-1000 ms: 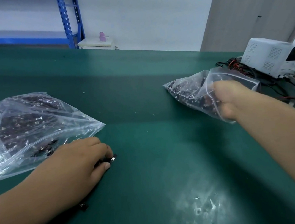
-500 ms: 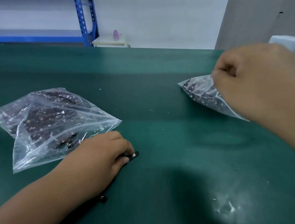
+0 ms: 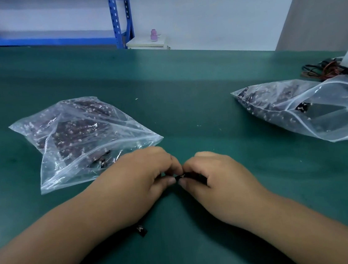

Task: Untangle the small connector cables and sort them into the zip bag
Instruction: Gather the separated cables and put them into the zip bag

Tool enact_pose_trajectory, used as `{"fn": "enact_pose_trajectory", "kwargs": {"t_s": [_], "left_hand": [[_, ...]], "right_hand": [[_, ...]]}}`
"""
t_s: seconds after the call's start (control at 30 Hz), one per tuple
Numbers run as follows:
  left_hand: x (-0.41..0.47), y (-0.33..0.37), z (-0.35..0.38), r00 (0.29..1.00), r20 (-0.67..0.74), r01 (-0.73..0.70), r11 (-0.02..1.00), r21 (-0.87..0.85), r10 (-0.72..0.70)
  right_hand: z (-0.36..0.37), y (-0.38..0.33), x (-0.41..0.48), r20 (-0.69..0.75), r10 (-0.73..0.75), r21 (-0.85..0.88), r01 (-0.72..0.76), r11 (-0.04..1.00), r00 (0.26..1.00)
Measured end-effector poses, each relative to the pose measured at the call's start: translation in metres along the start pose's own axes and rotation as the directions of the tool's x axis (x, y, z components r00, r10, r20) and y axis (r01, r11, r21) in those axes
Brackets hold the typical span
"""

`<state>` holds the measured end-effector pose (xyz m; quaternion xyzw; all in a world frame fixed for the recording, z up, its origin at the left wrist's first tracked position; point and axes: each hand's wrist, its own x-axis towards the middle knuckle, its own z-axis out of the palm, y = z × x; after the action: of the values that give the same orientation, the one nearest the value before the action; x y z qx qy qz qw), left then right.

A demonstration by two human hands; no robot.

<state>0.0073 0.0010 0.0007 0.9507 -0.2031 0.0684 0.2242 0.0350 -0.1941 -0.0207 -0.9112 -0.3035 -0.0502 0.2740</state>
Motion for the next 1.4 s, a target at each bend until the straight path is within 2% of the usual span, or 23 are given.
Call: {"fn": "enact_pose_trajectory", "kwargs": {"t_s": [0.17,0.27,0.4,0.6,0.83,1.03,1.17,1.4], "left_hand": [[-0.008,-0.015,-0.02,0.987,0.113,0.106,0.991,0.075,-0.115],[-0.02,-0.026,-0.035,0.938,0.283,0.168,0.976,0.137,-0.2],[-0.024,-0.028,-0.033,0.896,0.392,0.101,0.956,0.276,-0.208],[-0.018,-0.018,-0.011,0.934,0.327,0.054,0.961,0.272,-0.145],[-0.012,-0.007,0.017,0.983,0.146,0.063,0.947,0.314,-0.114],[-0.004,-0.006,0.026,0.995,0.052,0.073,0.978,0.198,-0.084],[-0.007,-0.007,0.023,0.999,-0.018,0.048,0.98,0.192,-0.046],[-0.007,-0.013,0.02,0.994,0.058,0.07,0.932,0.357,-0.097]], "right_hand": [[0.001,0.01,-0.002,-0.088,0.046,0.122,-0.035,0.992,0.995],[0.001,0.013,-0.001,-0.113,0.073,0.146,-0.056,0.988,0.991],[0.002,0.013,-0.001,-0.091,0.077,0.155,-0.062,0.986,0.993],[0.003,0.013,-0.001,-0.092,0.077,0.156,-0.062,0.986,0.993],[0.002,0.013,0.0,-0.105,0.082,0.164,-0.064,0.984,0.991],[0.002,0.013,-0.001,-0.104,0.077,0.169,-0.058,0.984,0.992],[0.001,0.012,0.0,-0.095,0.065,0.163,-0.049,0.985,0.993],[0.0,0.01,-0.002,-0.07,0.038,0.163,-0.026,0.986,0.997]]}}
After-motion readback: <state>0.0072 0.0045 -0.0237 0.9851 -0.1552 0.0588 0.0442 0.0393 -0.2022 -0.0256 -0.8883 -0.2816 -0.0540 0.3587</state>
